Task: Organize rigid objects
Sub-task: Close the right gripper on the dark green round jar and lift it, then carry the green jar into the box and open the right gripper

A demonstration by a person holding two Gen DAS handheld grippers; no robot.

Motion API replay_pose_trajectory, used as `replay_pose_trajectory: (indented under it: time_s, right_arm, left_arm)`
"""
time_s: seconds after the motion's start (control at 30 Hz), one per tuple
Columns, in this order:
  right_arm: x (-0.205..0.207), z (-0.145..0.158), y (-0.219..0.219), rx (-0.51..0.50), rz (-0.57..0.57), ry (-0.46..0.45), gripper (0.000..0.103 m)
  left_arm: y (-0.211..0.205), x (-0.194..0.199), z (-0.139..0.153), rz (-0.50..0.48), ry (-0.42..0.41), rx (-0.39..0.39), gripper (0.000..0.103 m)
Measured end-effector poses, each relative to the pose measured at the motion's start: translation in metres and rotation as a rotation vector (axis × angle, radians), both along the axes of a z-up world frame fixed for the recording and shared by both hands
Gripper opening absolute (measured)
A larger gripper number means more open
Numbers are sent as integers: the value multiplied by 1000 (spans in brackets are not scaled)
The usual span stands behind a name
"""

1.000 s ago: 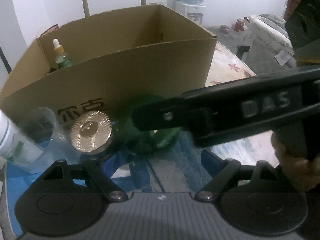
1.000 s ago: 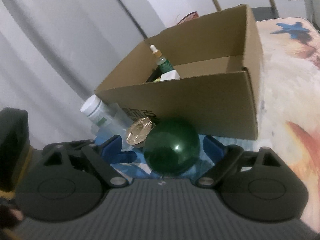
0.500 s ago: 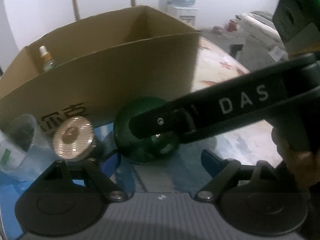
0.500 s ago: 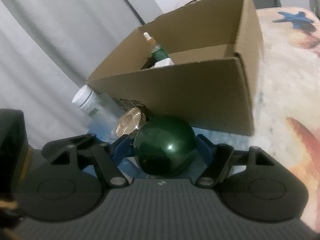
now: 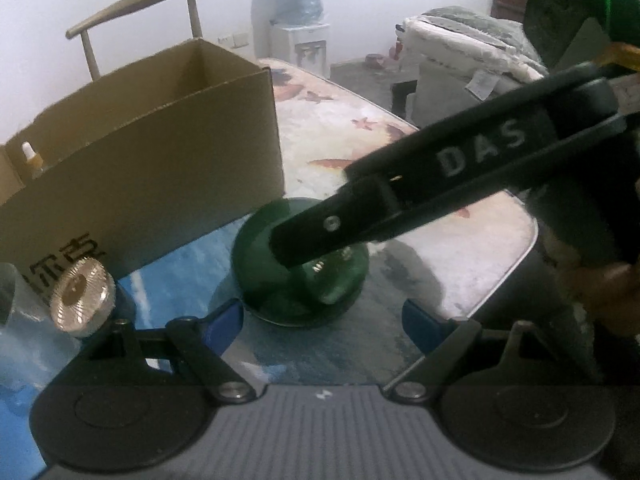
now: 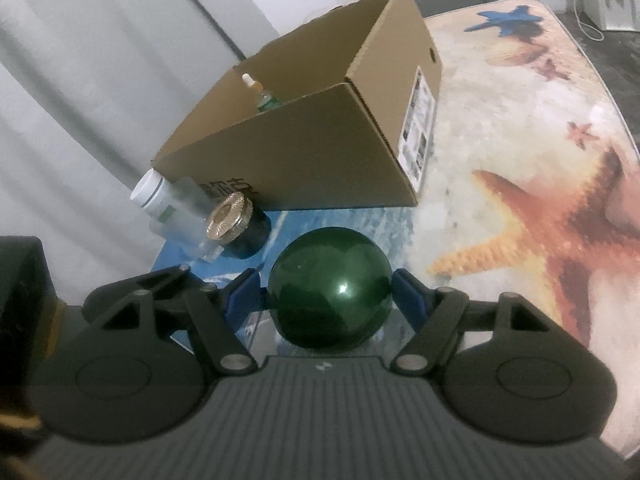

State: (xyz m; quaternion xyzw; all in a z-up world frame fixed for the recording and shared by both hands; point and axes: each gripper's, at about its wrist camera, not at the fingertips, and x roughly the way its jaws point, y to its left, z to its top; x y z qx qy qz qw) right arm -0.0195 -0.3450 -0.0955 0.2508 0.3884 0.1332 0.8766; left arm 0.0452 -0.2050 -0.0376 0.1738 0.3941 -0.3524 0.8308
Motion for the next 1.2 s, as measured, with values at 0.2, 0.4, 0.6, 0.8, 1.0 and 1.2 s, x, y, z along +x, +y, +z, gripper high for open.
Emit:
replay_pose_trajectory:
  time_s: [0.2,0.4,0.6,0.8,1.0,1.2]
  right_arm:
    - [-1,-3,-7,40,-34,8,75]
    - [10,-12,-6,60,-39,43,75]
    - [16,-18,-2,81,-30,61,76]
    - [17,-19,-2,82,-26,61,77]
    - [16,-16,1,65,-25,66,76]
    - [6,-2,6,55,-25,58,76]
  left_arm:
    - [-6,8,-7,-5,-13,39,87]
    - [-4,16,-12,13,-13,40,85]
    - [-4,17,-15,10,1,26,77]
    - [-1,13,-14,19,5,27,76]
    - [3,7,-10,26,14,33,76]
    - [15,-8,11,33,-20,18,76]
